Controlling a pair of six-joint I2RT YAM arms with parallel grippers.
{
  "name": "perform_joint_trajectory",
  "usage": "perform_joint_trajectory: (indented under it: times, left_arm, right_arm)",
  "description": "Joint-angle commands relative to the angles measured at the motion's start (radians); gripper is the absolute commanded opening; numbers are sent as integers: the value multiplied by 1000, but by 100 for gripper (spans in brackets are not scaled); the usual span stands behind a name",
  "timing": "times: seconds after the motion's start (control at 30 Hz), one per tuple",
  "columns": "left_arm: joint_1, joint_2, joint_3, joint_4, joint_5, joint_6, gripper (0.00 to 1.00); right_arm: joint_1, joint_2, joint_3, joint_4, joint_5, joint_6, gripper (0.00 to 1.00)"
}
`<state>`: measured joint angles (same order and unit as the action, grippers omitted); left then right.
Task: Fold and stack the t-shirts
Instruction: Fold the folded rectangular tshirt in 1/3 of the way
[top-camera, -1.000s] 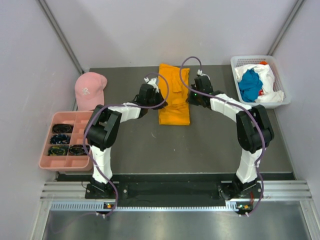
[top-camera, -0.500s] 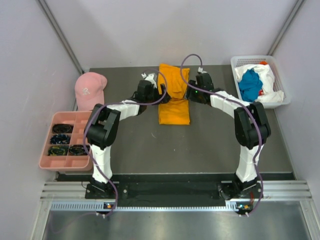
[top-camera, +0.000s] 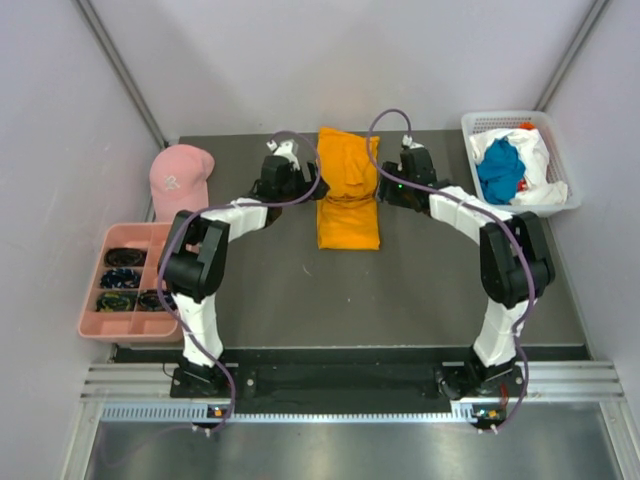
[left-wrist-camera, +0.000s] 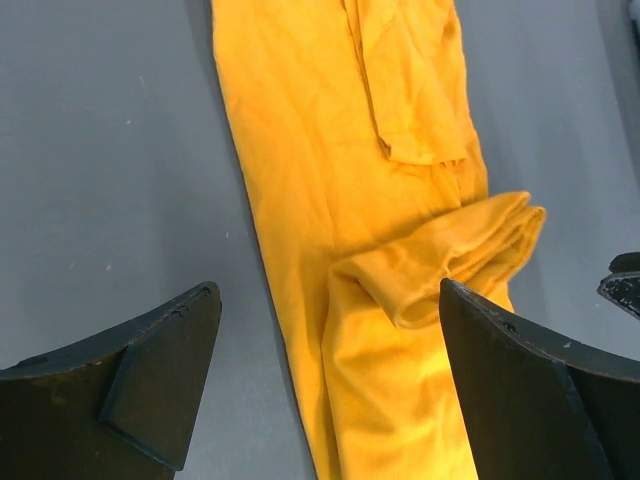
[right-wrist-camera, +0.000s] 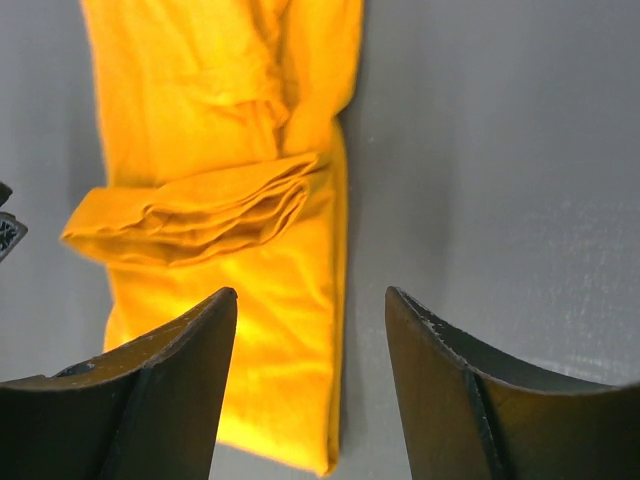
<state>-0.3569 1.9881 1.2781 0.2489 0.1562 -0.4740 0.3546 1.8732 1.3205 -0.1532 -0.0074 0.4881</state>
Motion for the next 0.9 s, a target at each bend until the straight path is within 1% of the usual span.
perform_joint_trajectory:
  times: [0.0, 0.07, 0.2, 0.33, 0.5, 0.77, 0.87]
  left_arm:
    - [4, -156, -57, 66, -29, 17, 95]
    - [16, -198, -75, 66, -43, 9, 95]
    - [48, -270, -137, 64, -78, -23, 95]
    - [73, -340, -180, 70, -76, -26, 95]
    - [79, -370, -204, 58, -76, -22, 95]
    - [85, -376, -214, 52, -72, -15, 95]
    - [88, -371, -217, 49, -69, -12, 95]
  right_arm:
    - [4, -98, -44, 24, -103, -16, 62]
    - [15, -97, -50, 30, -134, -22, 62]
    - [32, -45, -23, 44, -251, -26, 63]
    - [34, 20, 22, 83, -302, -28, 63]
    - [40, 144, 108, 89, -371, -36, 63]
    - [57, 273, 255, 89, -433, -60, 63]
    - [57, 291, 284, 110, -427, -71, 63]
